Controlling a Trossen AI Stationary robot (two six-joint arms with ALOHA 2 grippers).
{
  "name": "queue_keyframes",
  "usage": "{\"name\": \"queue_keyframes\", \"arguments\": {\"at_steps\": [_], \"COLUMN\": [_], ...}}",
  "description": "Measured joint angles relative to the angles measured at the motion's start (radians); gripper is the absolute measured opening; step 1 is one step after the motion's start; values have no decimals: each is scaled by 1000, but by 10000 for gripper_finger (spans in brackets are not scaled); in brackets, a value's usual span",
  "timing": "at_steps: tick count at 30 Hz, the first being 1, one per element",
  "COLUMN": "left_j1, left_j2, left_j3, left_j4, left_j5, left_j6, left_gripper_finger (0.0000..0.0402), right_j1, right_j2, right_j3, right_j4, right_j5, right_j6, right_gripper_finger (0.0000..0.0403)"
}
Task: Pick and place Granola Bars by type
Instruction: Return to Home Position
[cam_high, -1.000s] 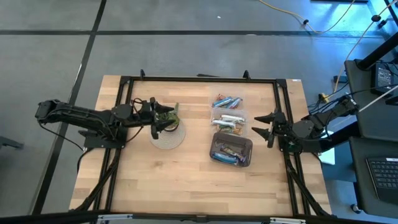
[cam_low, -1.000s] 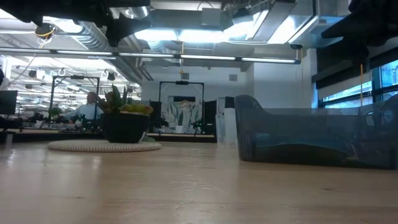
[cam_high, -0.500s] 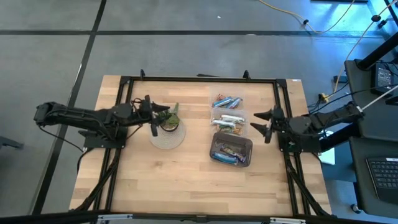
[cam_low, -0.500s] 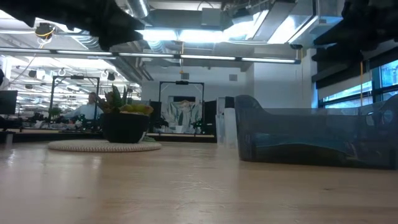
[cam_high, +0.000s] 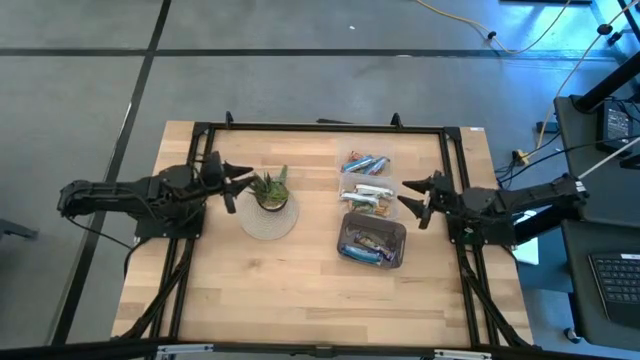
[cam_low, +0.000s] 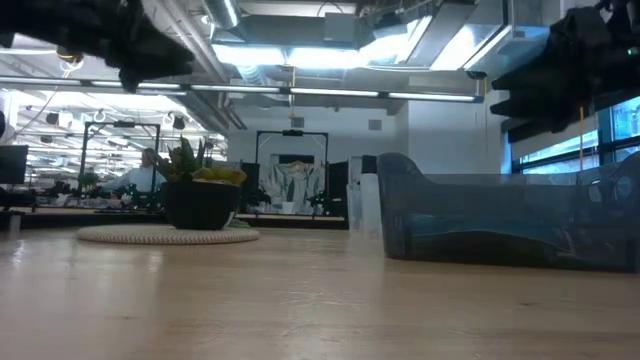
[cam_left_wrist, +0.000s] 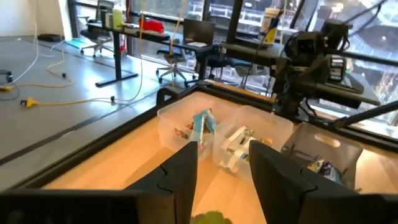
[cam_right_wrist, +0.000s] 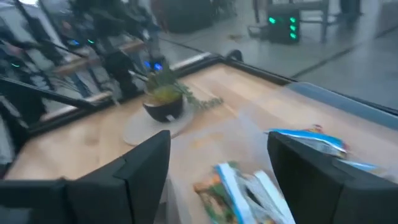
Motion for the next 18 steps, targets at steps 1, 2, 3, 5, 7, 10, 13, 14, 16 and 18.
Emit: {"name": "queue_keyframes", "arguments": {"at_steps": [1, 2, 3, 5, 7, 10, 13, 14, 16, 18], "left_j1": [0, 0, 0, 0, 0, 0, 0, 0, 0, 0], "left_j2": [-24, -48, -73, -128, -190, -276, -357, -375, -374, -372], "left_j3": [-21, -41, -60, -93, -128, -174, -199, -200, -200, -200], "left_j4": [3, 4, 3, 7, 6, 6, -51, -92, -156, -180], "left_j5": [-5, -8, -8, -9, -23, -27, -30, -42, -81, -104], "left_j6": [-6, -8, -8, -8, -9, -14, -19, -32, -69, -86], "left_gripper_finger": [138, 138, 137, 136, 135, 134, 134, 134, 134, 135], "right_j1": [-4, -7, -11, -19, -31, -56, -89, -101, -126, -153], "right_j2": [-9, -18, -26, -41, -56, -78, -102, -112, -137, -165], "right_j3": [-21, -39, -52, -71, -87, -102, -104, -104, -104, -104], "right_j4": [33, 50, 63, 89, 90, 90, 83, 81, 78, 66], "right_j5": [-16, -20, -21, -20, -28, -53, -62, -70, -88, -108], "right_j6": [-10, -19, -21, -21, -22, -25, -32, -48, -67, -79], "right_gripper_finger": [272, 272, 272, 272, 272, 272, 272, 272, 272, 272]}}
